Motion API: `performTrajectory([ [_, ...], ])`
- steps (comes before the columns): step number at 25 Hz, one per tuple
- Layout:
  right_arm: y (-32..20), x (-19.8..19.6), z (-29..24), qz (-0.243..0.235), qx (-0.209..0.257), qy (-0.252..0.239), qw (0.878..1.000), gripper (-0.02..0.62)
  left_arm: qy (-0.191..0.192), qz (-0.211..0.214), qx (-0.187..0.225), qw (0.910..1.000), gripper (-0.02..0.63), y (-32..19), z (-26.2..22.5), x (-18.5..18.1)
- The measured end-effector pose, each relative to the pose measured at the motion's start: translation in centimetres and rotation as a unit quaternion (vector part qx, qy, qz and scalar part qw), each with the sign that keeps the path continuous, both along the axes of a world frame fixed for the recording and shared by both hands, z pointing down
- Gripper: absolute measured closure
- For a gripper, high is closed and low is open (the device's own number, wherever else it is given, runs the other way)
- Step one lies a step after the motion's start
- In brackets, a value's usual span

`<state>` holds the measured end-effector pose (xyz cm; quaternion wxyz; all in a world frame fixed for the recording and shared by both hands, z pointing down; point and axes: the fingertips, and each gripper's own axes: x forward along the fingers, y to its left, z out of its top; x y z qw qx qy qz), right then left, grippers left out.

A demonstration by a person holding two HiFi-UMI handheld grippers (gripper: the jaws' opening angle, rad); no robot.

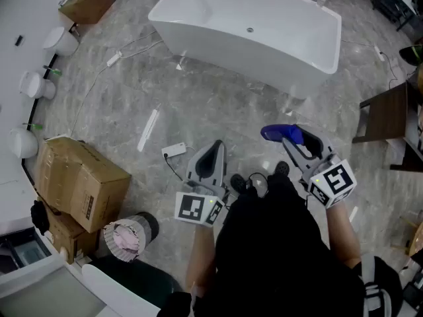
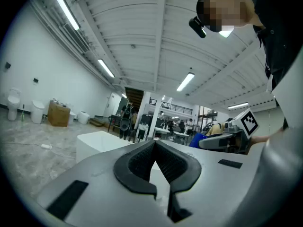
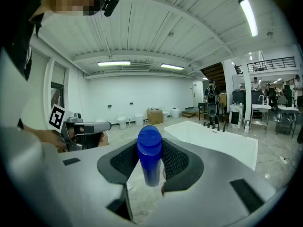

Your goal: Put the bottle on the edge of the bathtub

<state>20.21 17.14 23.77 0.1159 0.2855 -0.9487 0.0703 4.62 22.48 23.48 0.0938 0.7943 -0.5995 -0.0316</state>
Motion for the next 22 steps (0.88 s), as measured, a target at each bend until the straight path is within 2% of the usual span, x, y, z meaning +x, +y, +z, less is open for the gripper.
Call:
performTrajectory([
  [5,-0.1,1.7,-0.5,0.001,0.006,-0.002,1.0,0.448,-0.013,0.016,-0.006,0.9998,0.595,-0.7,0.0,2.2],
  [13,0.5,2.0,-0.6,0.001,0.009,-0.003,1.0,0.448,-0.029,0.025,-0.012,0.9992,0.595,-0.4,0.1,3.1],
  [22,1.5,2.3,-0.2,-0.03,0.0,0.001,1.0,0.449,-0.014,0.019,-0.02,0.9995,0.595,-0.2,1.4,3.5],
])
